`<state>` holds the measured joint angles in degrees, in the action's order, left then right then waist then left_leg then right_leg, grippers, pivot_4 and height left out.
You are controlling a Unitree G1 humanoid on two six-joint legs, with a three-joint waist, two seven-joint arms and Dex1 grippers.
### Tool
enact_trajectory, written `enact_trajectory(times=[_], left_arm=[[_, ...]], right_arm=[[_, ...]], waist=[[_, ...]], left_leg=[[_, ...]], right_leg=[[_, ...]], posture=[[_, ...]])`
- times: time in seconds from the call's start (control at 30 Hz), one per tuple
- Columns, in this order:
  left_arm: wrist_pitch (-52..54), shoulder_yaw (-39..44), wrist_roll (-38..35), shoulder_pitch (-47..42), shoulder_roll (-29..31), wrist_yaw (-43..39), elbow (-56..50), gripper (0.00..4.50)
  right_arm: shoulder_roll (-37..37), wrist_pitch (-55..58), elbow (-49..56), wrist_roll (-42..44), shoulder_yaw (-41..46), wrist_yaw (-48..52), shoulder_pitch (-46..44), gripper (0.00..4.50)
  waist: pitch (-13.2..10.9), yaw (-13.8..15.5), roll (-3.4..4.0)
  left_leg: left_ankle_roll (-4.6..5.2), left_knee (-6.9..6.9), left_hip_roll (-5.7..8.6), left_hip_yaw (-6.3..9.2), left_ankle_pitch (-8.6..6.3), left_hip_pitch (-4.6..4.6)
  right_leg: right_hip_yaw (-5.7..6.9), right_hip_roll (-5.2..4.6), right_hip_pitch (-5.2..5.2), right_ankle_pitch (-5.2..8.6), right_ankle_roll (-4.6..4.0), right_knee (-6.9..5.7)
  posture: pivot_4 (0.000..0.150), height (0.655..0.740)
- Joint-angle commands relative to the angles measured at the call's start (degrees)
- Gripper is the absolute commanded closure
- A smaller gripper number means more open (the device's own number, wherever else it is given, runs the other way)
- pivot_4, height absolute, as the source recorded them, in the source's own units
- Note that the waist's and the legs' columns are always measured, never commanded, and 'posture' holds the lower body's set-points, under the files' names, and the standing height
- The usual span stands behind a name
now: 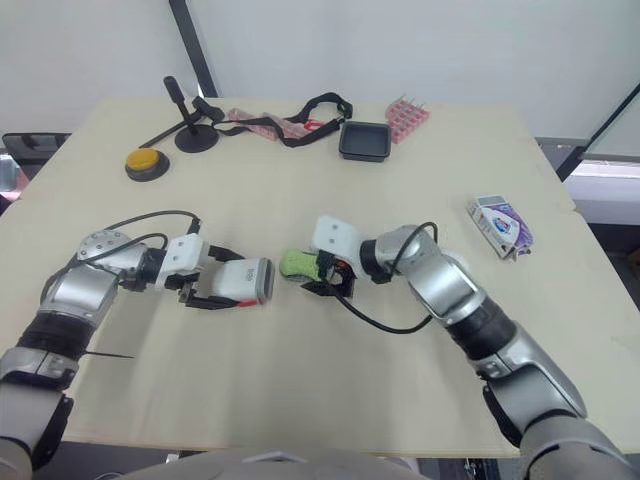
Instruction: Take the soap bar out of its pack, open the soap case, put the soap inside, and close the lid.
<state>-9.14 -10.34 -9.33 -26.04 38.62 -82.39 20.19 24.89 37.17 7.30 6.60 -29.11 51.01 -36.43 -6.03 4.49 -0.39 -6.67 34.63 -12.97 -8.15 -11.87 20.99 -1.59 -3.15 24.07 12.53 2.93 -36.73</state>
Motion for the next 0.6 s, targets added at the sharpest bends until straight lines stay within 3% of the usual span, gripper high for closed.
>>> enact_trajectory(times=[0.03, 0.6], left_arm=[[0.8, 1.3, -1.4, 0.6, 0.8, 0.4, -2.7, 1.04], [2.1, 1.6, -1.4, 1.6, 1.0, 1.7, -4.5, 1.04]], right_arm=[[-1.2, 0.1, -2.0, -1.4, -0.3, -0.3, -2.4, 0.0], [-5.1, 2.8, -9.1, -4.7, -4.2, 1.4, -4.4, 0.0]], waist=[[0.0, 0.0, 0.0], [0.0, 0.0, 0.01]], left_leg=[[0.0, 0.0, 0.0, 0.0, 0.0, 0.0], [-0.02, -0.02, -0.01, 0.0, 0.0, -0.01]], right_leg=[[0.0, 0.0, 0.0, 0.0, 0.0, 0.01], [0.03, 0.01, 0.01, 0.0, 0.0, 0.0]], posture=[[0.15, 0.74], [0.15, 0.74]])
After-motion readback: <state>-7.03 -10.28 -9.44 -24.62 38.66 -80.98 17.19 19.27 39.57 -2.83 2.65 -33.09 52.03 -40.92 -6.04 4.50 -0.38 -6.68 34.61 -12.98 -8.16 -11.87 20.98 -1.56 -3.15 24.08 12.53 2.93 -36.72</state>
